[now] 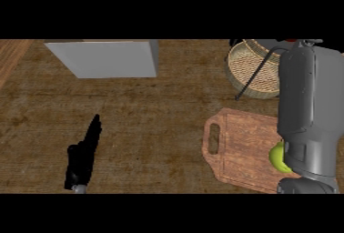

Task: Pick the can from the cutting board and place it in the tiered basket

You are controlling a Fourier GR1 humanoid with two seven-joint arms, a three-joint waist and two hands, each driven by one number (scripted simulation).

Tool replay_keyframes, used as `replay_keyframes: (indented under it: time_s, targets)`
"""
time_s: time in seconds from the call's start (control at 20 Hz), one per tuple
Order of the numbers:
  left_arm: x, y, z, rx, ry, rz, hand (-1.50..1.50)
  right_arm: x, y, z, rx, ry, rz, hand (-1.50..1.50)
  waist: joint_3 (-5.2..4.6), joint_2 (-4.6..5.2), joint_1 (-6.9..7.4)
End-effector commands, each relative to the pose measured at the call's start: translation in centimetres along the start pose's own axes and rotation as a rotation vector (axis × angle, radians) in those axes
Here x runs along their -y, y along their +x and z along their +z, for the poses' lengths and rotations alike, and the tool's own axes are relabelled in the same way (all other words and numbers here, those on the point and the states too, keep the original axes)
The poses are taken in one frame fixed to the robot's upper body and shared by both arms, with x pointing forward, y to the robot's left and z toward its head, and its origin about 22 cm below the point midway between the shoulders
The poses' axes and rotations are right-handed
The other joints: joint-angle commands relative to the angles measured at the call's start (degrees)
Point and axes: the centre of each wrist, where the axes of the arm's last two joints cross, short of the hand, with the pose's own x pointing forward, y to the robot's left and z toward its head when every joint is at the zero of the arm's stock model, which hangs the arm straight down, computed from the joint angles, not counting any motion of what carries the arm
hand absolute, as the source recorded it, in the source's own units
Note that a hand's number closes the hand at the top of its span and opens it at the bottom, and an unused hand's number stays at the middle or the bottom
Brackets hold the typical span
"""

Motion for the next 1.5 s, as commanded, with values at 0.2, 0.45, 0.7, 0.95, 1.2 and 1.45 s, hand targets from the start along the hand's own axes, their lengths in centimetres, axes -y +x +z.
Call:
replay_keyframes:
  time_s: [0.2, 0.45, 0.7, 0.95, 1.2, 1.45]
  targets:
    - [0.3, -1.0, 0.0, -0.03, 0.008, 0.01, 0.0, -1.7, -2.1, -0.9, -0.144, 0.009, -0.4, -1.5, -0.06, -0.06, -0.25]
    - [-1.2, -1.0, 0.1, -0.027, -0.006, 0.002, 0.0, -1.9, -2.2, -0.8, -0.106, -0.065, -0.609, -1.5, -0.07, -0.13, -0.13]
    - [-0.8, -0.5, 0.6, -0.024, 0.029, -0.013, 0.0, 1.4, -1.9, -1.5, -0.071, -0.338, -0.657, -1.5, -0.16, -0.66, -1.28]
    - [-1.9, -1.3, 1.0, -0.054, 0.043, 0.0, 0.0, 4.9, -4.8, -2.0, -0.184, -0.513, -0.656, -1.5, -0.24, -1.53, -2.48]
    - [-2.7, -2.3, 1.4, -0.063, 0.046, -0.009, 0.0, 8.4, -7.8, -1.1, -0.249, -0.57, -0.701, -1.5, -0.26, -1.8, -2.26]
    - [-2.2, -1.9, 0.9, -0.085, 0.069, 0.012, 0.0, 12.3, -11.6, 0.9, -0.229, -0.573, -0.727, -1.5, -0.25, -2.47, -4.27]
